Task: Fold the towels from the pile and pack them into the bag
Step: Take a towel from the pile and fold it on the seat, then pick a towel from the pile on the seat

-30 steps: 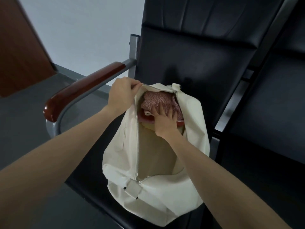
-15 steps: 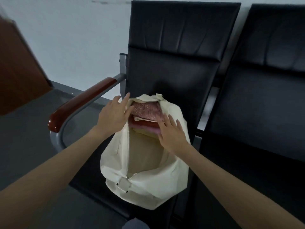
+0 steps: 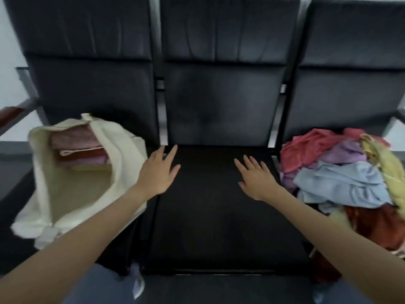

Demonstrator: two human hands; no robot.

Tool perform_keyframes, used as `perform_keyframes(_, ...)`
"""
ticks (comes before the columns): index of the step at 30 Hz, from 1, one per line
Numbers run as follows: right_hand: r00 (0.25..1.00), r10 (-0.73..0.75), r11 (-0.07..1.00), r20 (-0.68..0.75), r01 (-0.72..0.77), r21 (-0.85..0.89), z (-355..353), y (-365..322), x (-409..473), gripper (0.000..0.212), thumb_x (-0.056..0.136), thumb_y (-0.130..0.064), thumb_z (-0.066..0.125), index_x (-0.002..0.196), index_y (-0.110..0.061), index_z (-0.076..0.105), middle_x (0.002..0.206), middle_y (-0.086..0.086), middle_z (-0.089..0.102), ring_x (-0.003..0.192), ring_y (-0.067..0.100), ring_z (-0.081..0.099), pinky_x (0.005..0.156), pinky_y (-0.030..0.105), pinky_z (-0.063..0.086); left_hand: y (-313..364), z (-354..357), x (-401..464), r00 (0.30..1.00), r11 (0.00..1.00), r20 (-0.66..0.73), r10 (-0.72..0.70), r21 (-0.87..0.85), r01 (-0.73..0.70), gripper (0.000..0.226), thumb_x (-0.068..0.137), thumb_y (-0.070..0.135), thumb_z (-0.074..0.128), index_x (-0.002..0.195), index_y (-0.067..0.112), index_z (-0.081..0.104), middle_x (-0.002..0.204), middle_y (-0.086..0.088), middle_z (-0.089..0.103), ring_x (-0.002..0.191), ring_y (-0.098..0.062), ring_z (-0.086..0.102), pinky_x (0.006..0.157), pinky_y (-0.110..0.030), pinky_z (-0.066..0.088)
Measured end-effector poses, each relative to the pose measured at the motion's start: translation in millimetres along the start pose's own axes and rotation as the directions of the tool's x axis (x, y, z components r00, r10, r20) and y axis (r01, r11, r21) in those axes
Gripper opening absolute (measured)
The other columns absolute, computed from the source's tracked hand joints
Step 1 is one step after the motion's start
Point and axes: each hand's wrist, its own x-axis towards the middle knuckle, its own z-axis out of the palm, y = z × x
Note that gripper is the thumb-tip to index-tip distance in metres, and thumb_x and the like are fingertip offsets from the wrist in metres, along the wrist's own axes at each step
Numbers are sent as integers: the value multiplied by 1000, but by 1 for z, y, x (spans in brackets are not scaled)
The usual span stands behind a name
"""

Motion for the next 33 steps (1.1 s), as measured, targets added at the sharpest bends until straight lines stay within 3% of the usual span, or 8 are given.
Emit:
perform_keyframes(5,976,216,976,22,-217,26,37,119,-48,76,96,-34,46,153,-20,-2,160,11,4,147,29,7,117,46,15,110,46,29,973,983,151,175,29,-181,66,101,45,37,155,26,4,160,-15,12,145,-32,20,115,-44,29)
perform_keyframes(11,924,377,913,58,-381,144,78,221,-86,74,97,-28,46,153,-18,-2,160,14,-1,148,30,3,118,47,10,230,95,67,910,942,261,322,6,-335,68,100,42,42,155,27,5,160,-14,10,145,-31,19,115,-43,29)
perform_keyframes(15,888,459,865,-30,-440,241,99,267,-107,74,97,-29,48,153,-14,2,160,17,0,148,31,3,117,48,10,305,125,88,854,898,298,427,-30,-439,69,98,40,44,154,28,6,159,-16,13,143,-34,21,112,-46,30)
perform_keyframes(18,836,528,820,-151,-456,345,110,294,-119,73,95,-24,51,153,-13,9,159,18,2,147,34,2,117,50,12,354,146,101,802,845,283,526,-70,-530,71,97,40,47,155,27,7,155,-12,19,138,-34,29,107,-45,36)
perform_keyframes(20,789,579,772,-208,-448,450,116,308,-124,69,96,-24,50,153,-13,12,159,18,4,147,35,4,117,48,12,384,158,110,769,815,286,572,-91,-572,75,96,44,48,155,24,7,158,-11,14,141,-32,24,109,-42,31)
perform_keyframes(26,640,726,630,-252,-471,618,130,346,-128,61,99,-25,45,152,-12,17,159,17,9,146,36,9,117,47,14,453,180,129,688,705,157,709,-120,-699,90,87,54,60,154,18,12,159,-16,14,145,-34,19,114,-47,25)
perform_keyframes(30,566,806,528,-173,-555,643,132,369,-124,66,97,-16,46,152,-12,11,157,22,9,144,40,11,115,50,16,482,191,131,693,703,119,711,-163,-693,83,90,51,59,153,17,18,157,-15,21,144,-34,22,111,-50,31)
perform_keyframes(33,502,865,389,-26,-636,666,139,395,-120,63,94,-22,50,147,-5,22,143,29,33,130,45,34,107,50,30,490,199,130,717,733,155,679,-188,-654,81,89,50,58,153,17,20,159,-14,16,144,-35,19,111,-50,30)
